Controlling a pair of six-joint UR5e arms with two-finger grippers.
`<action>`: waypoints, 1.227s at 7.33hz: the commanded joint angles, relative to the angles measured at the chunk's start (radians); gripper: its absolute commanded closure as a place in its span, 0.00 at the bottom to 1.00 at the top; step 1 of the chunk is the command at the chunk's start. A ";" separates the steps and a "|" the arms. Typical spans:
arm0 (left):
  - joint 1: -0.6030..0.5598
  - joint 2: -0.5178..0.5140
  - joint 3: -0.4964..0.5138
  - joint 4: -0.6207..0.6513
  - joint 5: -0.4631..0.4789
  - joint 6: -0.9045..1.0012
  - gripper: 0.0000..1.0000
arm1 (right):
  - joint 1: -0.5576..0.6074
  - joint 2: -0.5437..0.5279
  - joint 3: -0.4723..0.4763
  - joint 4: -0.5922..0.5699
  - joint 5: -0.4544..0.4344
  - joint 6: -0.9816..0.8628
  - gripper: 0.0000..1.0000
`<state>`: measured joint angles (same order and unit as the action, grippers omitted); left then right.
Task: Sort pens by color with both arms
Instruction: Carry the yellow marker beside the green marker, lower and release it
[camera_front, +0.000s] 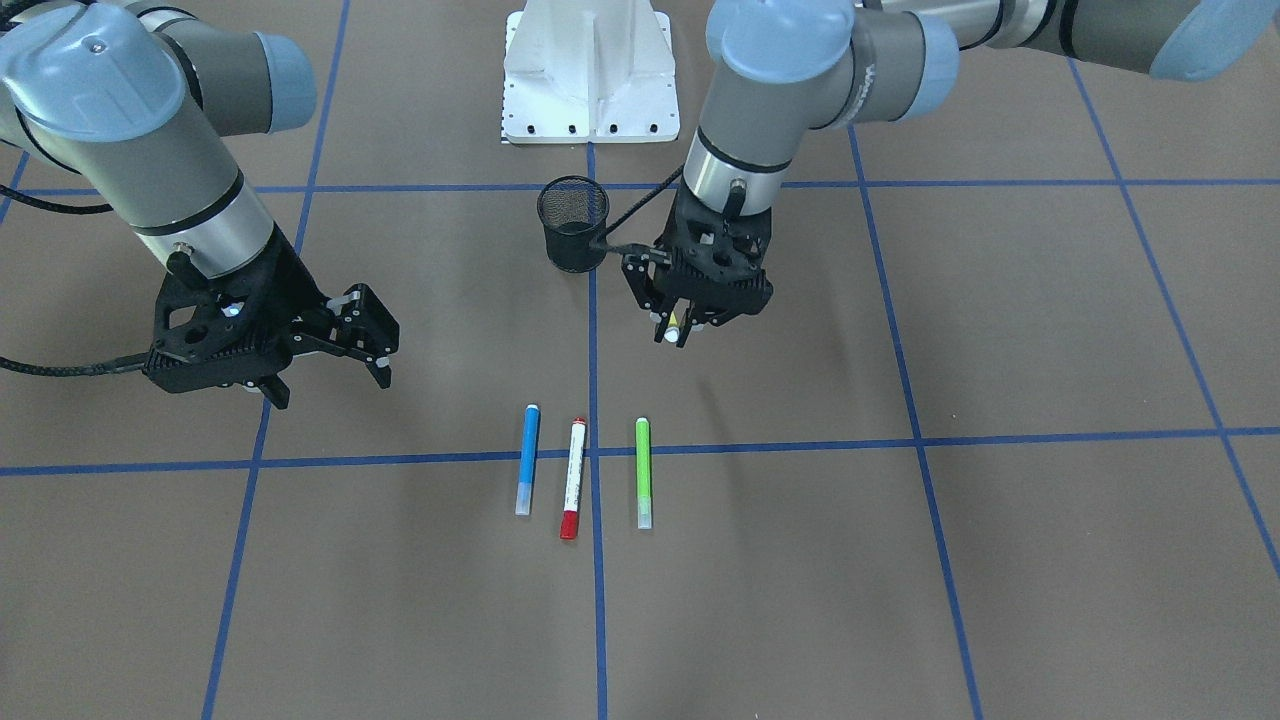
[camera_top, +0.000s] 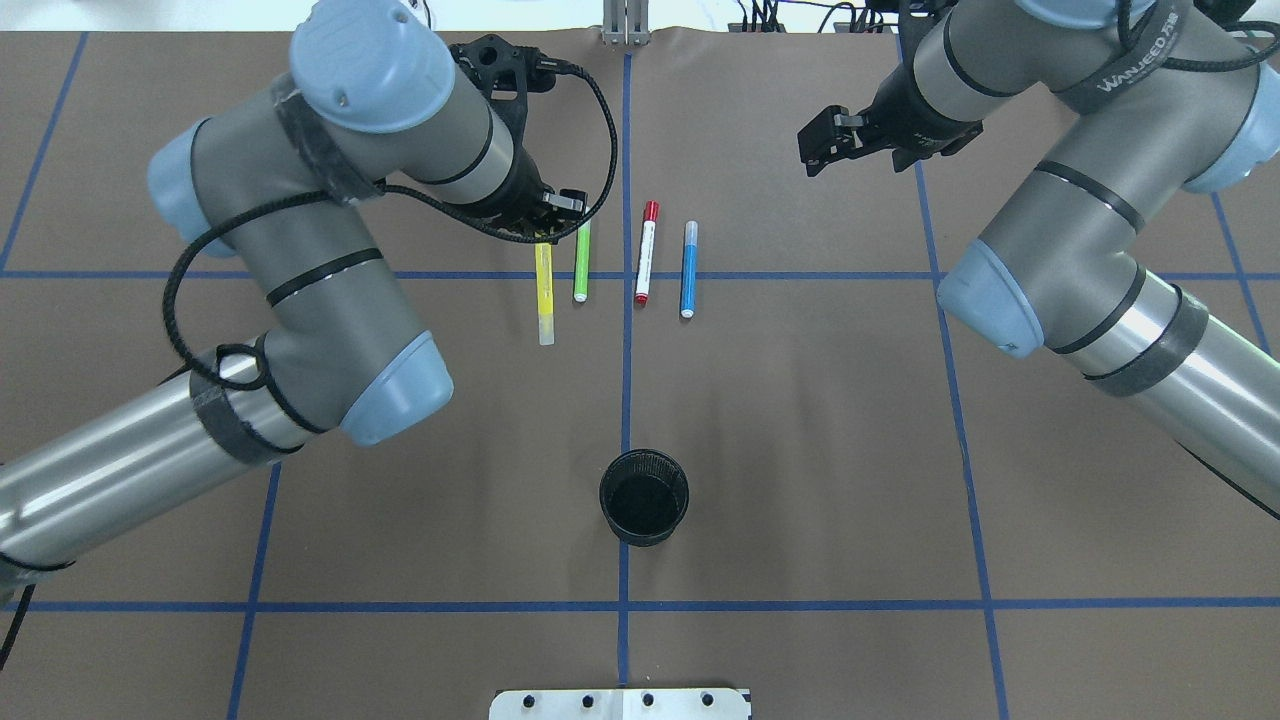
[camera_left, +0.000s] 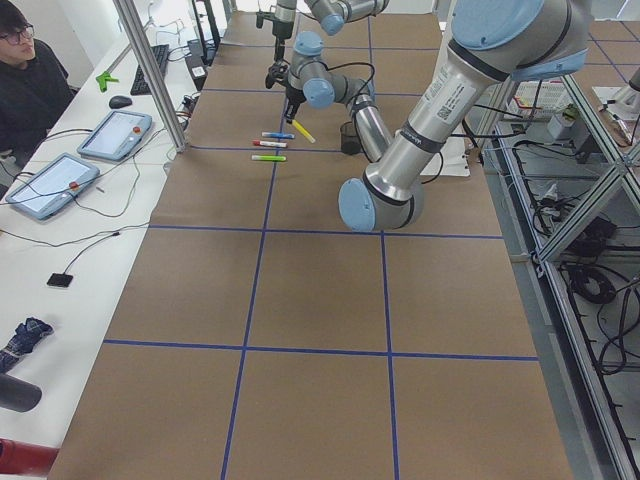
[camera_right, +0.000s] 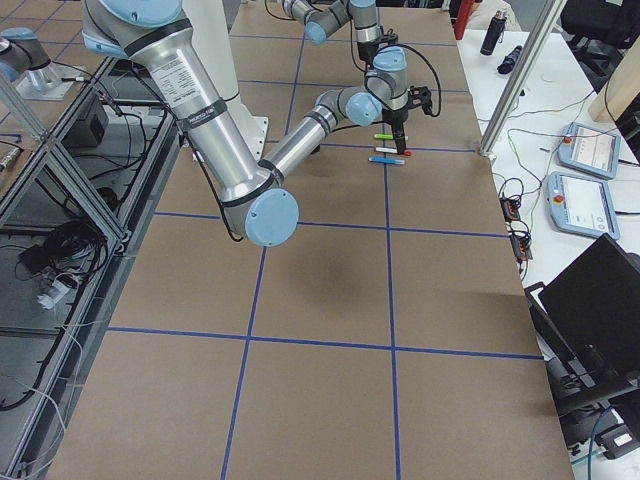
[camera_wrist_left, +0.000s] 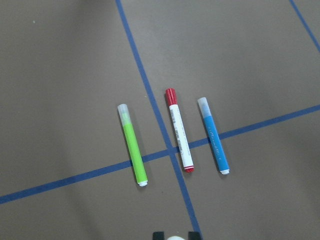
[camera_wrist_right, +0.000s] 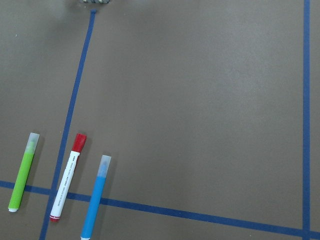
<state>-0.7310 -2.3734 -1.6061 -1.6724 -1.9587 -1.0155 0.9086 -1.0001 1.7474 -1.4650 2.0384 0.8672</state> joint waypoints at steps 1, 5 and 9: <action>-0.066 -0.073 0.197 -0.004 -0.091 -0.063 1.00 | -0.016 0.000 0.000 0.000 -0.015 0.001 0.00; -0.077 -0.130 0.403 -0.068 -0.089 -0.063 1.00 | -0.020 -0.003 -0.003 0.000 -0.021 0.000 0.00; -0.076 -0.144 0.495 -0.139 -0.080 -0.069 1.00 | -0.024 -0.003 -0.005 0.000 -0.029 -0.011 0.00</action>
<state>-0.8072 -2.5093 -1.1355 -1.8032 -2.0411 -1.0810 0.8862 -1.0032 1.7432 -1.4649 2.0112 0.8588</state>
